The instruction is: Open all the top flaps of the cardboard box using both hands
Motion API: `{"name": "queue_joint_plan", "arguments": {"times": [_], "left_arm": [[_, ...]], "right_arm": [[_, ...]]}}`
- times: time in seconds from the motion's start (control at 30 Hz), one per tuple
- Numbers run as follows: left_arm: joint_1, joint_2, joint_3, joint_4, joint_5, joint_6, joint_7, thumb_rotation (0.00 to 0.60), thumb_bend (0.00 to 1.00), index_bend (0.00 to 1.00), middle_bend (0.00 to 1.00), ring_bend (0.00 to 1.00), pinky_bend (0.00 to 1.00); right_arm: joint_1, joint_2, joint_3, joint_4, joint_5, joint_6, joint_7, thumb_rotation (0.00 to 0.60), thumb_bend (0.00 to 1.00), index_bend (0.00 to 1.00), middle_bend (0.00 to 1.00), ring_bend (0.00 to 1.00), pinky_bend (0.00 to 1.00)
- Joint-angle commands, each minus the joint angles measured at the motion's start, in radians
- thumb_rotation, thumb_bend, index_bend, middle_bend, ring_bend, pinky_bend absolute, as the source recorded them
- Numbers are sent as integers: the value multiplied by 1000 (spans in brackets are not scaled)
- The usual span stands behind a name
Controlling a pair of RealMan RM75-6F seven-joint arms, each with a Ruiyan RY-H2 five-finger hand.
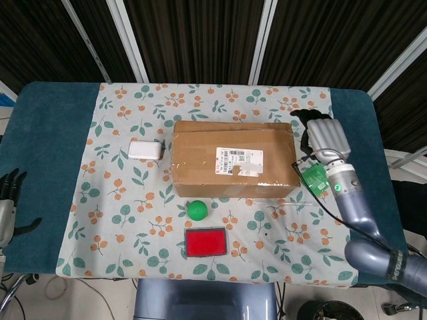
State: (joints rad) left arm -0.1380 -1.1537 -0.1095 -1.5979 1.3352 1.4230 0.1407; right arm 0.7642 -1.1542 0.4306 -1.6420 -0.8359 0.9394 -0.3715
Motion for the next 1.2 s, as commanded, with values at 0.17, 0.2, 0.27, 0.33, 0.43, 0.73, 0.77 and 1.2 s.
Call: {"name": "queue_joint_plan", "arguments": {"times": [0.17,0.2,0.27,0.33,0.43,0.73,0.77,1.2], "left_arm": [[-4,-1,-5,0,-14,-9,1,600,107,0,0,0,0],[-4,-2,-5,0,-16,-11,0,600,107,0,0,0,0],[-5,-2,-7,0,-21,-14,-3,600,107,0,0,0,0],[-7,-1,-10,1,-28,-18,-6,600,107,0,0,0,0],[-8,-1,-12,1,-32,-21,-9,600,107,0,0,0,0],[-10,2,-12,-1,-39,-29,-14,600,107,0,0,0,0],[-10,2,-13,-2,-40,-30,-15,600,107,0,0,0,0],[-13,5,-16,-3,-49,-36,-22,600,107,0,0,0,0]], "right_arm": [[129,-103,6,148,133,-88,-37,600,1000,246,272,232,297],[138,-110,3,159,144,-90,-39,600,1000,253,281,240,297],[154,-124,-4,177,163,-95,-42,600,1000,278,311,267,297],[172,-139,-12,199,182,-102,-46,600,1000,307,336,290,297],[182,-150,-18,212,190,-100,-47,600,1000,342,393,348,297],[208,-176,-37,236,213,-103,-44,600,1000,359,430,384,297],[211,-178,-39,239,216,-105,-44,600,1000,360,430,384,297],[230,-181,-71,240,267,-117,-57,600,1000,452,538,427,306]]}}
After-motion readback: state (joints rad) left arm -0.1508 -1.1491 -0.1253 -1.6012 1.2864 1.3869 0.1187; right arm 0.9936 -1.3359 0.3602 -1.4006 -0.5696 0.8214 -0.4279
